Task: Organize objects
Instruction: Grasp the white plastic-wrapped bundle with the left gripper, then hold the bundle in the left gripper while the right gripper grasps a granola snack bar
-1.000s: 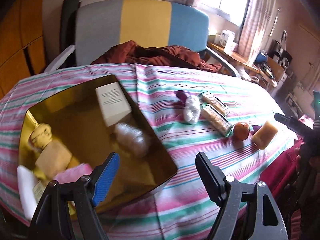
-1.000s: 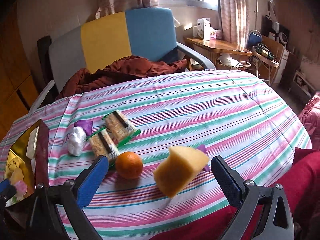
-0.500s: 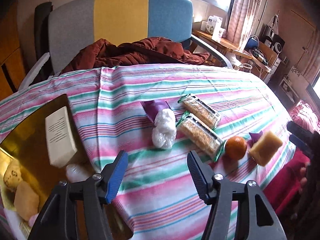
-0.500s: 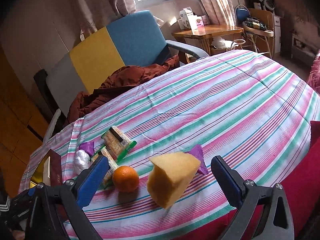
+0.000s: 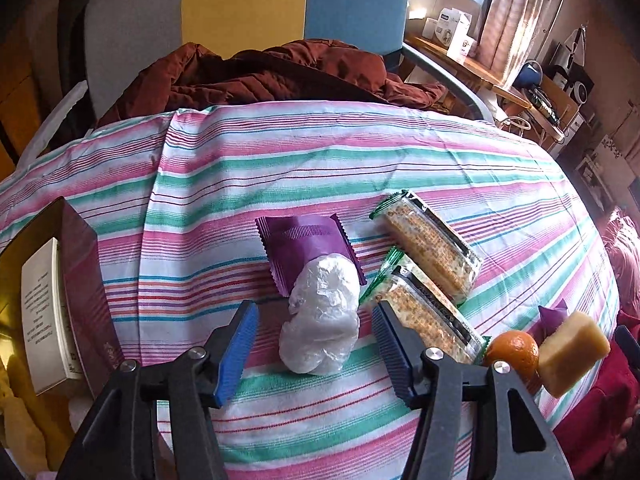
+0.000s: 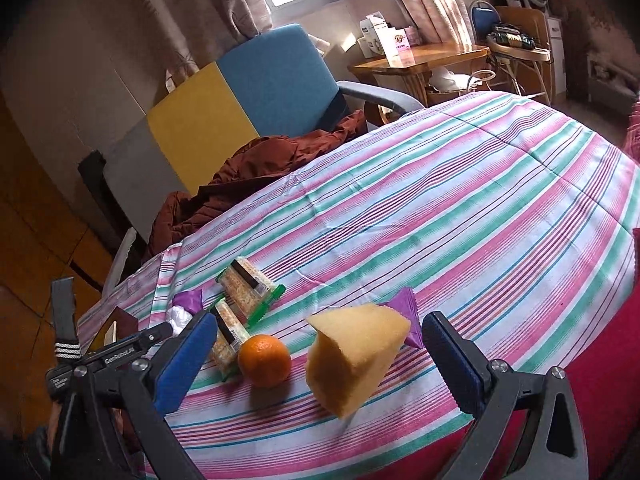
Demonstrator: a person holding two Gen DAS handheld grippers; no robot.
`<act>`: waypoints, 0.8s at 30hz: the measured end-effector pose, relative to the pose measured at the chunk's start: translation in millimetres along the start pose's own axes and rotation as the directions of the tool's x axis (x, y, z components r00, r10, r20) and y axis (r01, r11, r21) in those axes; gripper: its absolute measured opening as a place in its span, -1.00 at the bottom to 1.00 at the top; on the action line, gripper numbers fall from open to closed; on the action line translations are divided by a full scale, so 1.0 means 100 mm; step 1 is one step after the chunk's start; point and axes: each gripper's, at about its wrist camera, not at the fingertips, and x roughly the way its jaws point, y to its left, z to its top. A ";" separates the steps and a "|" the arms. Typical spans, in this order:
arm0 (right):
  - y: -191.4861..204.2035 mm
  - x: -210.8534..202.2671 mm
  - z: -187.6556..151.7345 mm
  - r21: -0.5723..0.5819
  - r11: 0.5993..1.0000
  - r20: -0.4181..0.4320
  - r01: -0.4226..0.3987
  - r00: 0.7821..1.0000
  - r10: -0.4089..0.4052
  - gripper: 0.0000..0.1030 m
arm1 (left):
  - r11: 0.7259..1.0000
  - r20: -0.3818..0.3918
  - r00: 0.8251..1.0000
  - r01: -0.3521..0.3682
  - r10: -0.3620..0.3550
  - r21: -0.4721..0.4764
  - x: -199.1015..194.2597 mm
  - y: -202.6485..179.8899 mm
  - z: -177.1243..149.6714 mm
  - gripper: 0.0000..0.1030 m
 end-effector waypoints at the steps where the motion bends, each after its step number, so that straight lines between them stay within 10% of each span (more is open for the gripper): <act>1: -0.01 0.00 0.00 0.006 1.000 -0.003 -0.006 1.000 0.006 0.99 | 1.000 -0.007 1.000 -0.003 0.003 -0.002 0.05 0.00 0.01 0.12; 5: -0.04 0.04 0.01 0.023 1.000 -0.021 -0.017 1.000 0.018 0.99 | 0.999 -0.037 0.999 0.030 -0.031 -0.031 0.18 0.05 -0.01 -0.26; 15: -0.02 0.10 0.01 0.011 1.000 -0.058 -0.004 0.998 0.004 0.99 | 0.993 0.011 0.993 0.115 -0.115 -0.039 -0.15 0.00 -0.38 -0.28; 24: 0.24 0.22 -0.03 -0.127 0.990 -0.122 0.054 0.990 -0.070 0.99 | 0.982 0.009 0.993 0.112 -0.115 0.150 -0.38 -0.34 -0.98 -0.28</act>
